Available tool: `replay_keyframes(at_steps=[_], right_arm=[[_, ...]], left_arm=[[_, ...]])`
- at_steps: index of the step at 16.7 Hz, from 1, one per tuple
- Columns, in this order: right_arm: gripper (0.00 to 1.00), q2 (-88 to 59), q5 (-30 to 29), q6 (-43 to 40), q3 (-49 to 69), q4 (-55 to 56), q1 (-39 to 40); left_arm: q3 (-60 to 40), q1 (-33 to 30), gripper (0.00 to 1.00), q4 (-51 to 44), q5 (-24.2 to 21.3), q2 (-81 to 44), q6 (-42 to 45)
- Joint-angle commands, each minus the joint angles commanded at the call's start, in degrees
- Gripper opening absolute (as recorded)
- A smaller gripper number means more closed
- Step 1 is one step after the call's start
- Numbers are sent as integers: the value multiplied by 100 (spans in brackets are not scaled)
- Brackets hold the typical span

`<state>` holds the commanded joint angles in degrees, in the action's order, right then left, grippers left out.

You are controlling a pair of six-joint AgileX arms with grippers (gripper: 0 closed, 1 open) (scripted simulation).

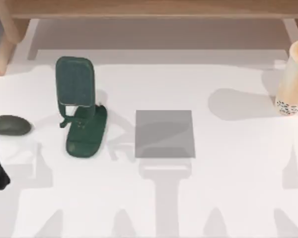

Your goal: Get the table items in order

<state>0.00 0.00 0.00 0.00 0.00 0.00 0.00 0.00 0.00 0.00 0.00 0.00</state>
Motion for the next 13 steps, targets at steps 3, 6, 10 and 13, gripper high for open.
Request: replay_keyframes(at_steps=[3,6,10,13], right_arm=[[100,0,0,0,0,0,0],[100,0,0,0,0,0,0],[100,0,0,0,0,0,0],[100,0,0,0,0,0,0]], left_arm=[[-51,1,100,-40,0,-57,52],[-536,10,100,-405,3,-589,538],[-1878,29,100,-1333,5,-2123,1903],[-3210,45,100,-2238,3,-3829,3265]])
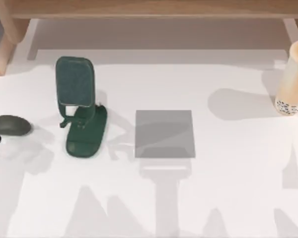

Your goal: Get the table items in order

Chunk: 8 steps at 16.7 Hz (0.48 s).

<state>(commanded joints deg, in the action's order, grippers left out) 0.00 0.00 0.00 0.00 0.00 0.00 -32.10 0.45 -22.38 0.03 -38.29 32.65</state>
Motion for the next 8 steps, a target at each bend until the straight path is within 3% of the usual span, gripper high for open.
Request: replay_keyframes(at_steps=[8], right_arm=[[100,0,0,0,0,0,0]], left_arm=[[-3607,57,100,-2548,5,-4485,3663]])
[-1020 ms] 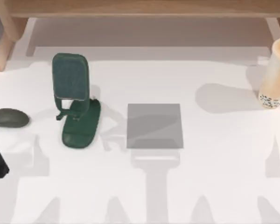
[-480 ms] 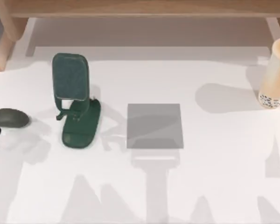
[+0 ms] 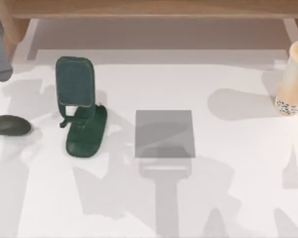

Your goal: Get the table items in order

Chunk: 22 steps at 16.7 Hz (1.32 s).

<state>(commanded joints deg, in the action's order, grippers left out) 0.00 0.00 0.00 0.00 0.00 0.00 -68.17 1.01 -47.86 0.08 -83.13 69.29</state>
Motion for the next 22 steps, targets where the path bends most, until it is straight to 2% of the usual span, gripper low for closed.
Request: replay_keyframes(at_steps=[5,10,17,22], right_arm=[[100,0,0,0,0,0,0],[100,0,0,0,0,0,0],[100,0,0,0,0,0,0],[100,0,0,0,0,0,0]], left_arm=[[-1788,31,100,-1253,3,-2221,1812],[-2819,48,100,-1981,0,-3477,2859],[-2903,22,100,-2035,0,-3603,2970],[-2327,45,100,-1173,-2,-3882,2977]])
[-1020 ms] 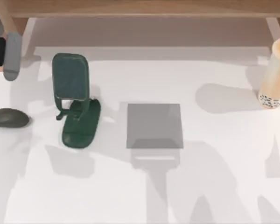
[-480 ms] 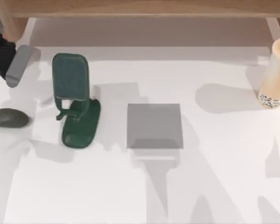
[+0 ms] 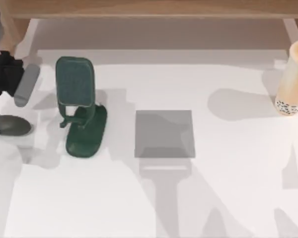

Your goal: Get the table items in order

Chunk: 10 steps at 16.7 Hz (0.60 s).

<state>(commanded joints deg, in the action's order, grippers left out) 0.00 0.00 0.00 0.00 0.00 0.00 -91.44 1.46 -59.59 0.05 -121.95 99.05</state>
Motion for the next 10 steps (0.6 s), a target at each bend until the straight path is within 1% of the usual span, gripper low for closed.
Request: replay_keyframes(at_steps=[2,4,9,10], right_arm=[[100,0,0,0,0,0,0],[100,0,0,0,0,0,0],[100,0,0,0,0,0,0],[100,0,0,0,0,0,0]], left_arm=[[306,11,100,519,-1,-158,12],[541,18,100,829,-2,-276,21],[604,20,100,906,-3,-312,26],[604,20,92,906,-3,-312,26]])
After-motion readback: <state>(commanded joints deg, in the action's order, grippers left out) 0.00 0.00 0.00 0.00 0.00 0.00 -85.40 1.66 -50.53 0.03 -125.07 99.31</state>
